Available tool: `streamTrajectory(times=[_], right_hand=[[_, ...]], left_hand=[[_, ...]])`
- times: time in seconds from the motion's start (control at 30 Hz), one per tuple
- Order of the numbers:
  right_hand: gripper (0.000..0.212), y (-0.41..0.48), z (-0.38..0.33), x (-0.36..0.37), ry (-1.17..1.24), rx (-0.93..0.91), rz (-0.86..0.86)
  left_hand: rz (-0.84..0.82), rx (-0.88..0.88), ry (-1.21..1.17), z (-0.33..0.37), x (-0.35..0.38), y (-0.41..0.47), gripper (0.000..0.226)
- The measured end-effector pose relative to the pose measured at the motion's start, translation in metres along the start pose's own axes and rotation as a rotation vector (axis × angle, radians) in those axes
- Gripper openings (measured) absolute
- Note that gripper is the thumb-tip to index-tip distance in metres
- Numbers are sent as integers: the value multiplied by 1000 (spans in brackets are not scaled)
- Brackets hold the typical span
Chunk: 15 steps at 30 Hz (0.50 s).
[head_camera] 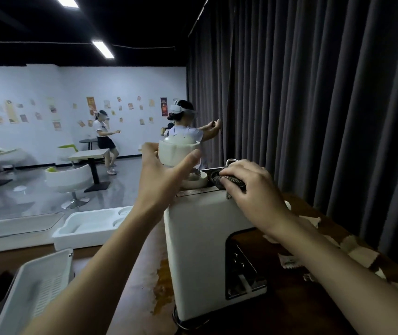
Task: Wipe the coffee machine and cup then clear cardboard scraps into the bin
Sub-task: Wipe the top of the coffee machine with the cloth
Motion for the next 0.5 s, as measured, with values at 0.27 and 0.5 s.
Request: streamTrajectory(times=[0.27,0.5], right_hand=[[42,-11,3,-1,-190,8,97],[33,-11,6,0,-138,61,104]], left_hand=[[-90,-114,100,-47,7,1,58],[-190,-183,157,-61,12,6,76]])
Point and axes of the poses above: each hand's wrist, its own y-axis towards the middle knuckle, its own x-axis out of the palm, z = x × y, the point moved 9 cm from there along y, towards the middle knuckle, and after that the axes turned 12 degrees about z, right-handed, at the moved point
